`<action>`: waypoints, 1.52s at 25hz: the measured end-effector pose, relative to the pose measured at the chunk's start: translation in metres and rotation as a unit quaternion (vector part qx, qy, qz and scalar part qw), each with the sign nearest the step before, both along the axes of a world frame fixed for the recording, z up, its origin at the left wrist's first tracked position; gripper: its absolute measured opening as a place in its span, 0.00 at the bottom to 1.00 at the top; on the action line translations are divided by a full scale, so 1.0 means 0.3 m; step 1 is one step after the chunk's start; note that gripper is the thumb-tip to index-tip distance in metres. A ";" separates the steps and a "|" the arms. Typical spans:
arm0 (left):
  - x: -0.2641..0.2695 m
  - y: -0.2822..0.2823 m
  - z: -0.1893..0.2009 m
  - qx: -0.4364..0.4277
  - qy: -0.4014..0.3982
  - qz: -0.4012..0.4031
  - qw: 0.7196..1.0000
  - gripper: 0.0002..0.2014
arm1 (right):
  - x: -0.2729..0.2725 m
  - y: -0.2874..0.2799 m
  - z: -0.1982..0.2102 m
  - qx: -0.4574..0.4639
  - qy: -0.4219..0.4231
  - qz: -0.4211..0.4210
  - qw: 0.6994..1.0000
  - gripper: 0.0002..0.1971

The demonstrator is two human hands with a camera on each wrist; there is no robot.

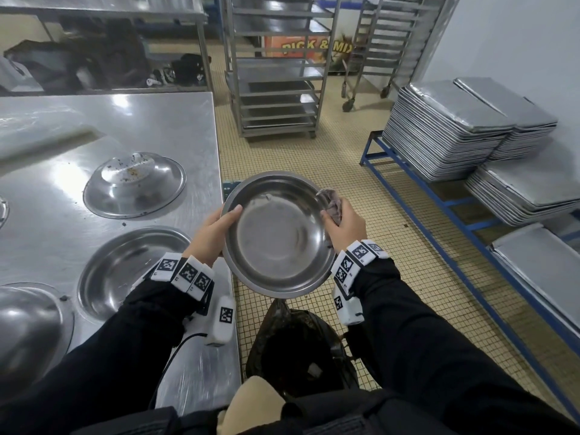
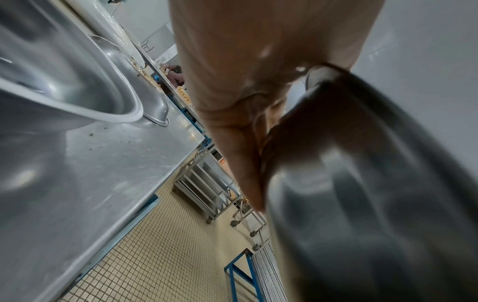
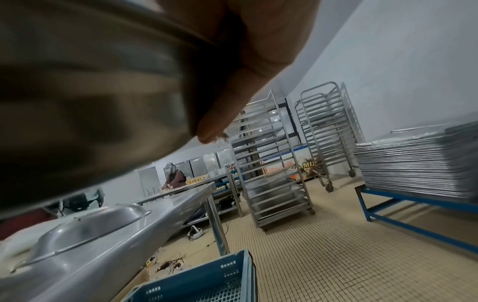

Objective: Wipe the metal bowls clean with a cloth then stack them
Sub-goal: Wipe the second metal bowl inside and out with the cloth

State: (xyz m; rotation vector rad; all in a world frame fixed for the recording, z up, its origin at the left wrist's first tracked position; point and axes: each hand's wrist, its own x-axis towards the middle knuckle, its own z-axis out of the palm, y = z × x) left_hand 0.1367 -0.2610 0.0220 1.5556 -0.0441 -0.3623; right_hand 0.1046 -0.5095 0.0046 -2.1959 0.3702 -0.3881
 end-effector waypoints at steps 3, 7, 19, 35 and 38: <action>-0.029 -0.012 0.005 -0.001 -0.064 0.046 0.997 0.28 | -0.025 0.044 -0.015 0.087 -0.018 -0.080 0.993 0.05; -0.101 -0.052 0.001 -0.022 -0.131 0.057 0.990 0.31 | -0.050 0.117 -0.008 0.180 -0.054 -0.139 0.972 0.04; -0.117 -0.021 -0.043 0.017 -0.134 0.064 0.989 0.24 | -0.109 0.152 -0.081 0.192 0.062 -0.065 0.977 0.11; -0.037 -0.022 0.012 0.133 -0.220 0.038 0.966 0.17 | -0.160 0.324 -0.179 -0.179 0.051 0.305 0.934 0.33; -0.042 -0.026 0.010 0.132 -0.235 0.029 0.963 0.14 | -0.133 0.217 -0.213 -0.301 0.058 0.245 0.920 0.37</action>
